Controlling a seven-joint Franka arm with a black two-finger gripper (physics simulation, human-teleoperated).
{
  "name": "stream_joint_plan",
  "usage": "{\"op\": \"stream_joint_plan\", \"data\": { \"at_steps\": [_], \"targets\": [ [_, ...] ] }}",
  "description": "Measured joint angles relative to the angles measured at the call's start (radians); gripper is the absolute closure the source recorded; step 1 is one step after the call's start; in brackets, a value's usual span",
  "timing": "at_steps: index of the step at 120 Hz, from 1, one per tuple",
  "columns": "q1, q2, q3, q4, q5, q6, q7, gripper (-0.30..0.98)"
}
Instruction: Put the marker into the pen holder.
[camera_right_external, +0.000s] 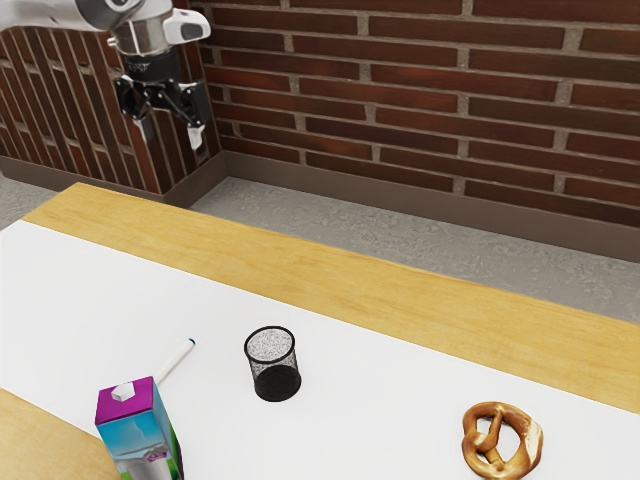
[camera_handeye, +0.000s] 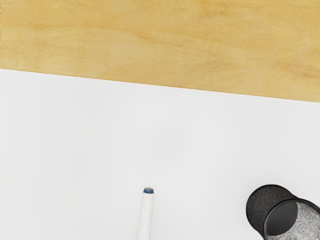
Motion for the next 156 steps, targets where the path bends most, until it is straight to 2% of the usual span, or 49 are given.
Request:
{"op": "stream_joint_plan", "data": {
  "at_steps": [36,42,62,78,102,123,156],
  "targets": [
    [0.000,0.000,-0.001,-0.004,-0.001,0.007,-0.004,0.00],
    [-0.002,-0.012,-0.001,-0.058,0.001,0.031,-0.004,0.00],
    [-0.004,-0.087,-0.009,-0.397,0.013,0.198,-0.005,0.00],
    [-0.005,-0.069,-0.010,-0.576,0.019,0.350,-0.006,0.00],
    [-0.005,-0.049,-0.009,-0.731,0.023,0.522,-0.007,0.00],
    [-0.004,-0.094,-0.009,-0.923,0.033,0.708,0.020,0.00],
    [-0.003,0.005,-0.005,-0.973,0.043,0.897,0.067,0.00]
  ]
}}
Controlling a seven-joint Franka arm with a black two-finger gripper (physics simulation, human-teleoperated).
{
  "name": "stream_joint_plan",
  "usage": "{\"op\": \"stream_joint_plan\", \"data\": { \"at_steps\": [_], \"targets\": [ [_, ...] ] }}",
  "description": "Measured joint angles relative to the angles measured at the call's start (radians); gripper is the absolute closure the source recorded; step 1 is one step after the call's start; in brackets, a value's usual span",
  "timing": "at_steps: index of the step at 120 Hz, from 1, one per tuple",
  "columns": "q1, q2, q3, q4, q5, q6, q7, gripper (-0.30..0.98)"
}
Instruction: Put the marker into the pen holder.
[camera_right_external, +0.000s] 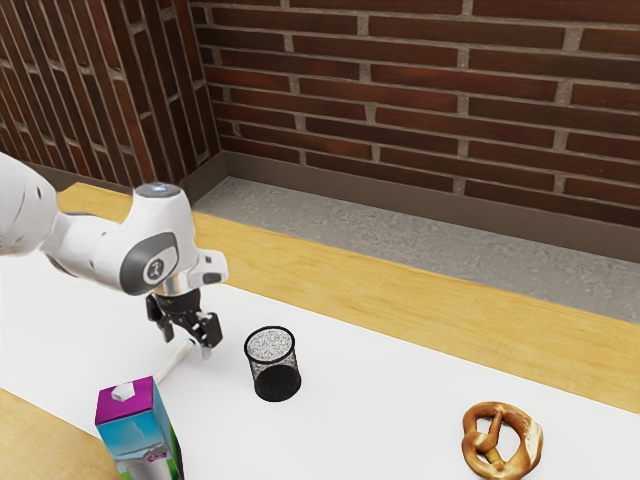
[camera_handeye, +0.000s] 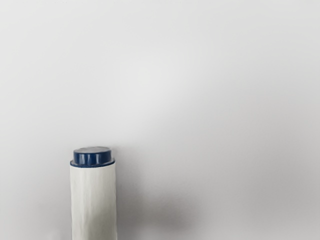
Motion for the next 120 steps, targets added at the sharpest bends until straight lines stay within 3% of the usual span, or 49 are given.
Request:
{"op": "stream_joint_plan", "data": {
  "at_steps": [76,120],
  "targets": [
    [0.000,0.022,0.005,-0.070,0.001,0.120,0.053,0.01],
    [-0.002,0.019,0.007,-0.071,0.021,0.143,0.047,0.43]
  ]
}}
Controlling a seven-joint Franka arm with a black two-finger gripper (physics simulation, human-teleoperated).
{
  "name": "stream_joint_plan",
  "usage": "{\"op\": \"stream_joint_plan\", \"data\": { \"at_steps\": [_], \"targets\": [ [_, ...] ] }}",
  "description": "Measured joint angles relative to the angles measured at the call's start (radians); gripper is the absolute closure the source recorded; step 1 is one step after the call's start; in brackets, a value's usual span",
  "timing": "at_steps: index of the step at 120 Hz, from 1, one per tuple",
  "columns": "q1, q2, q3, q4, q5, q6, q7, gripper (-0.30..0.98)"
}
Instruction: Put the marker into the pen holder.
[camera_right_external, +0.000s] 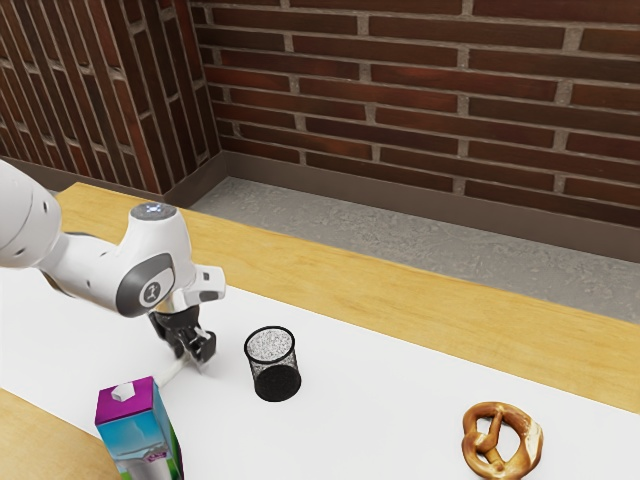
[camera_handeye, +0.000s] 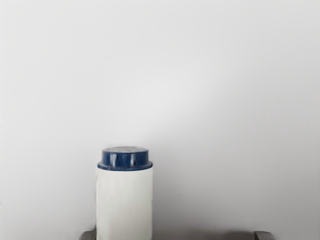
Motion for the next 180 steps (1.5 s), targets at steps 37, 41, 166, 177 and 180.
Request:
{"op": "stream_joint_plan", "data": {
  "at_steps": [37,41,166,177,180],
  "targets": [
    [0.002,-0.010,-0.001,0.000,-0.011,0.005,-0.008,0.60],
    [0.002,-0.011,-0.001,0.000,-0.013,0.005,-0.006,0.61],
    [0.002,-0.427,-0.273,-0.109,-0.034,0.316,0.015,0.75],
    [0.001,-0.433,-0.321,-0.118,-0.050,0.321,0.016,0.75],
    [0.001,-0.431,-0.330,-0.119,-0.053,0.322,0.017,0.75]
  ]
}}
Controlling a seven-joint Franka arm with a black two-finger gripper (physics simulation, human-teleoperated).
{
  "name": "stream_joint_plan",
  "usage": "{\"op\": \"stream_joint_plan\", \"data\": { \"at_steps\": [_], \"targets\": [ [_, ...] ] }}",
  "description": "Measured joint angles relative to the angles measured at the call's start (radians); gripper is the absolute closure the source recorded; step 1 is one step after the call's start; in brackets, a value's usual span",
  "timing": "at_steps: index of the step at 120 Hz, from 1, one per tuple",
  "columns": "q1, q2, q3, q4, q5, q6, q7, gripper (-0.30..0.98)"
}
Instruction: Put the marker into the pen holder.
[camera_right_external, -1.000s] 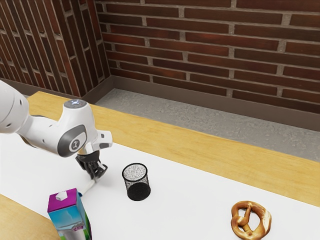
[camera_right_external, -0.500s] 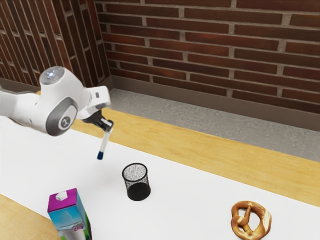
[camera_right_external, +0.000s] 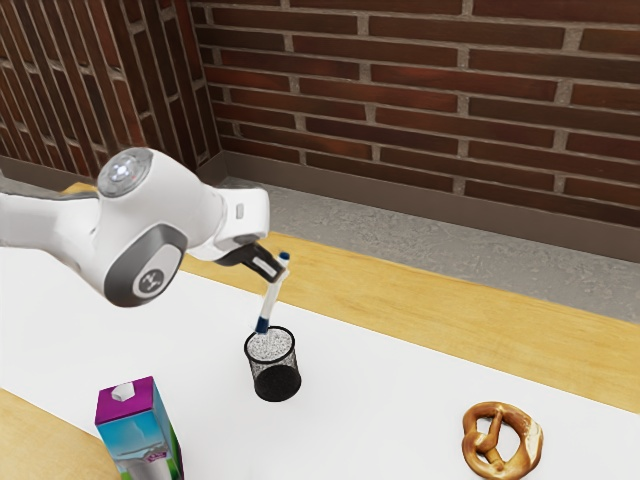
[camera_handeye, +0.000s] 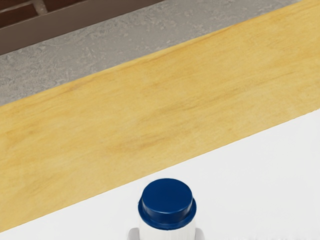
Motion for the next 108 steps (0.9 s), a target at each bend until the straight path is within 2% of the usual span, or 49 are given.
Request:
{"op": "stream_joint_plan", "data": {
  "at_steps": [17,47,68,83,94,108],
  "targets": [
    [0.000,0.001,-0.034,-0.027,-0.022,0.004,0.002,0.75],
    [0.001,0.021,-0.039,-0.048,-0.042,0.007,0.004,0.74],
    [0.001,0.072,-0.038,-0.040,-0.059,0.000,0.006,0.37],
    [0.001,0.106,-0.036,-0.008,-0.064,-0.014,0.006,0.21],
    [-0.009,0.135,-0.008,0.102,-0.065,-0.119,0.007,0.13],
    [-0.026,0.279,0.103,0.508,-0.064,-0.438,0.000,0.08]
  ]
}}
